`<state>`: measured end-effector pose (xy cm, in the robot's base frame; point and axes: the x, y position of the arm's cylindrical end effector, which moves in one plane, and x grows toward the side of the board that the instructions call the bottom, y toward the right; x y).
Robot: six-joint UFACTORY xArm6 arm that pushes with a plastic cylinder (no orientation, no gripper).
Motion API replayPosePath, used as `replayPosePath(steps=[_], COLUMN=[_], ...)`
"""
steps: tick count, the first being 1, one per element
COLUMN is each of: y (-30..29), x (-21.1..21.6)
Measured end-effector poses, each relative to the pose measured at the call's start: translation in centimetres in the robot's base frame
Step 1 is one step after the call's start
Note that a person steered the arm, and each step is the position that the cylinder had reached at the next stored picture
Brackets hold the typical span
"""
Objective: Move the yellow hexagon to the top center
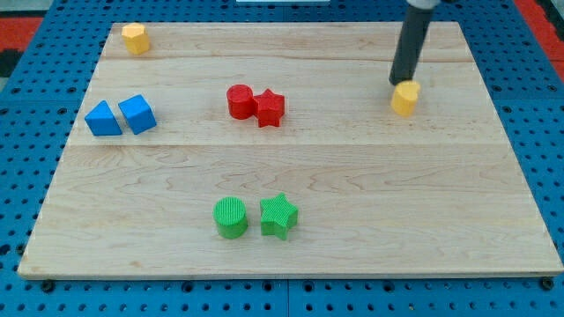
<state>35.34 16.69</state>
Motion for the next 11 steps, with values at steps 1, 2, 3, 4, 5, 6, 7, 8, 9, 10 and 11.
replayPosePath(steps=[1, 2, 3, 4, 5, 6, 7, 8, 9, 10, 11], y=[0.3, 0.2, -10.2, -23.5, -39.1, -47.2, -42.6, -33.0, -34.1, -24.5, -18.4], x=[-0.6, -6.7, -10.2, -6.5, -5.9, -8.7, -11.7, -11.9, -14.2, -14.5, -14.8])
